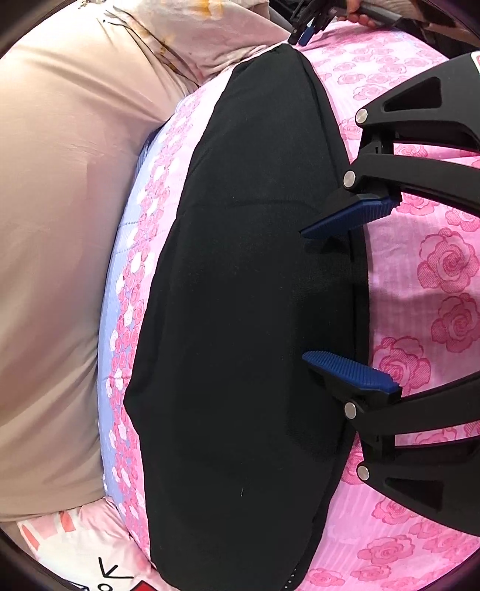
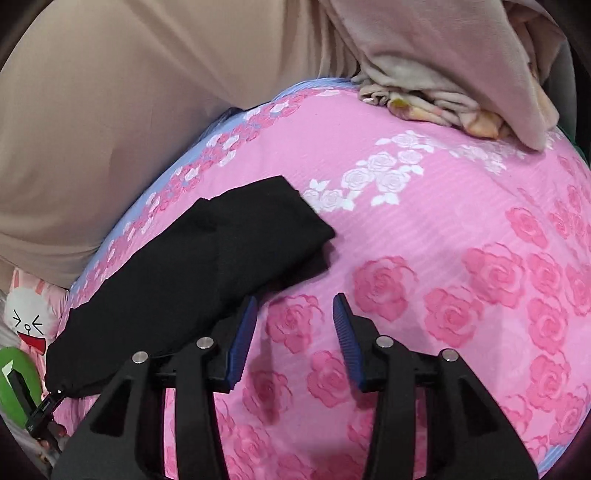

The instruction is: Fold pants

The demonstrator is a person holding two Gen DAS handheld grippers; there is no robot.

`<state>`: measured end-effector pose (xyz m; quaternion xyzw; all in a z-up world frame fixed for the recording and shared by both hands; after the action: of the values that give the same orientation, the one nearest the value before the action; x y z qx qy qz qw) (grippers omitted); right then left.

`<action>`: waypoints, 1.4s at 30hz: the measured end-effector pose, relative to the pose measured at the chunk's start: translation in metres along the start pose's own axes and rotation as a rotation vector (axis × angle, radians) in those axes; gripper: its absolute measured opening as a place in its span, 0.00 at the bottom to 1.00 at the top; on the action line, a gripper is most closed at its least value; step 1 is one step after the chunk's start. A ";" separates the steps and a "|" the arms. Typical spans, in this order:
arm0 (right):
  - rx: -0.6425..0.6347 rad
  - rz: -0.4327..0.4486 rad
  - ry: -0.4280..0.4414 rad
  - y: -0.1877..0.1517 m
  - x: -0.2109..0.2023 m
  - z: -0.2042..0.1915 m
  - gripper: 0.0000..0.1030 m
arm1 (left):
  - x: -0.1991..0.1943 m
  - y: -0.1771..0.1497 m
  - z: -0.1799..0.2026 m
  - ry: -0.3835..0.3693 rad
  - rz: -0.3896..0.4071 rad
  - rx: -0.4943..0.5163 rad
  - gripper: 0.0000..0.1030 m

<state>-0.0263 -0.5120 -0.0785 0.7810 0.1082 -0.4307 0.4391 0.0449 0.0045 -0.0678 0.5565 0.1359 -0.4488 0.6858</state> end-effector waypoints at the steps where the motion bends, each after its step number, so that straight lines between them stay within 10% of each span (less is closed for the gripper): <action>1: -0.002 0.005 -0.014 0.004 0.007 -0.002 0.42 | -0.001 0.000 0.000 -0.002 0.002 0.000 0.60; 3: -0.016 0.011 -0.017 0.011 0.015 -0.014 0.31 | -0.002 -0.001 0.000 -0.007 0.007 -0.001 0.60; 4: -0.017 0.011 0.000 0.011 0.014 -0.017 0.05 | -0.003 -0.001 0.000 -0.010 0.009 -0.002 0.60; 12: 0.059 0.052 -0.105 0.015 0.008 0.004 0.04 | -0.004 -0.001 -0.001 -0.040 0.010 -0.005 0.62; 15: 0.107 0.094 -0.047 0.011 -0.020 0.010 0.12 | -0.007 -0.002 -0.001 -0.052 0.024 -0.006 0.63; 19: 0.192 0.046 0.066 -0.006 -0.024 0.003 0.67 | -0.025 -0.003 -0.006 -0.075 0.103 -0.034 0.66; 27: 0.268 0.031 0.081 0.002 0.011 -0.018 0.75 | -0.037 -0.011 -0.036 -0.132 0.095 -0.153 0.69; 30: 0.275 0.007 0.072 0.012 0.030 -0.022 0.18 | -0.036 -0.011 -0.039 -0.149 0.092 -0.169 0.69; 35: 0.185 0.183 0.087 0.031 -0.027 -0.074 0.11 | -0.038 -0.012 -0.044 -0.187 0.098 -0.192 0.69; 42: -0.346 0.303 0.378 -0.008 -0.120 -0.295 0.11 | -0.041 -0.012 -0.052 -0.265 0.107 -0.238 0.69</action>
<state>0.0672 -0.2524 0.0802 0.7682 0.1422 -0.1823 0.5969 0.0289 0.0696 -0.0652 0.4141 0.0668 -0.4619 0.7814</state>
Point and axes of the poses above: each gripper's, at about its wrist camera, not at the fingertips, and x roughly the way its jaws point, z to its right, y to its top, the point moved 2 cm from there along x, roughly the way its jaws point, and after that the axes turned 10 degrees about -y, right-handed, at the moved point
